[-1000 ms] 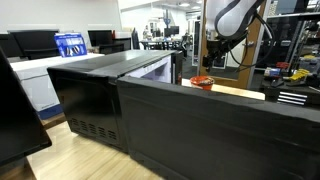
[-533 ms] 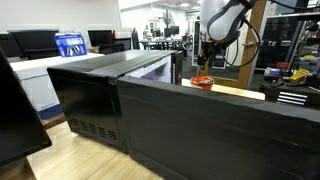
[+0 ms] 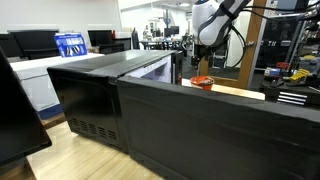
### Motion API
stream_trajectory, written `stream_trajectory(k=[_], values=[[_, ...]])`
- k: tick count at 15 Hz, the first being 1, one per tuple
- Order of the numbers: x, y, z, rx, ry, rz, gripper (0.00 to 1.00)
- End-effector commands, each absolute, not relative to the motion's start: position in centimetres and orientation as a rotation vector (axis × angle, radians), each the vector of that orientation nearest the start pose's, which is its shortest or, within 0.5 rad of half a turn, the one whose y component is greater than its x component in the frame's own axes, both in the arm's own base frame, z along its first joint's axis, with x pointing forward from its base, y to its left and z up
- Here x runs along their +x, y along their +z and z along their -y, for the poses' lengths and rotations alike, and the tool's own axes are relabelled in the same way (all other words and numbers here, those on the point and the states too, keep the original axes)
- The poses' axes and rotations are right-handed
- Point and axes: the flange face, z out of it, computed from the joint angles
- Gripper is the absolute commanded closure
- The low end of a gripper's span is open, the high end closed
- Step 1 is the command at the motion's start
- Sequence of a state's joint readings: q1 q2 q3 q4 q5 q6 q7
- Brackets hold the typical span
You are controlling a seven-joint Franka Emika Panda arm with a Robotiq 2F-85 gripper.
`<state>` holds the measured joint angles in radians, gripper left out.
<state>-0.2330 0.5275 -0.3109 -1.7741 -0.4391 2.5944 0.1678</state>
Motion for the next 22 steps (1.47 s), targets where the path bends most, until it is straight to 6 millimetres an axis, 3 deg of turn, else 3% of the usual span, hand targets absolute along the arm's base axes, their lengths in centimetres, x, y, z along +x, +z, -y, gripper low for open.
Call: stream_trajectory(k=[1, 2, 3, 4, 7, 8, 10, 13, 19, 22], values=[[62.1, 30.0, 33.9, -3.565, -0.416, -0.513, 0.00], [62.5, 29.9, 34.1, -3.568, -0.422, -0.512, 0.00], [62.9, 29.7, 34.2, -3.572, -0.428, -0.515, 0.25], [63.2, 29.4, 34.4, -3.574, -0.428, -0.520, 0.27], [64.1, 28.7, 34.9, -3.581, -0.434, -0.526, 0.49], [64.6, 27.9, 35.4, -3.585, -0.434, -0.535, 0.71], [64.1, 27.2, 35.0, -3.586, -0.410, -0.518, 0.75], [63.3, 25.6, 34.5, -3.592, -0.355, -0.486, 0.96], [60.8, 23.0, 32.3, -3.566, -0.235, -0.385, 1.00], [59.1, 22.7, 30.6, -3.538, -0.192, -0.328, 1.00]])
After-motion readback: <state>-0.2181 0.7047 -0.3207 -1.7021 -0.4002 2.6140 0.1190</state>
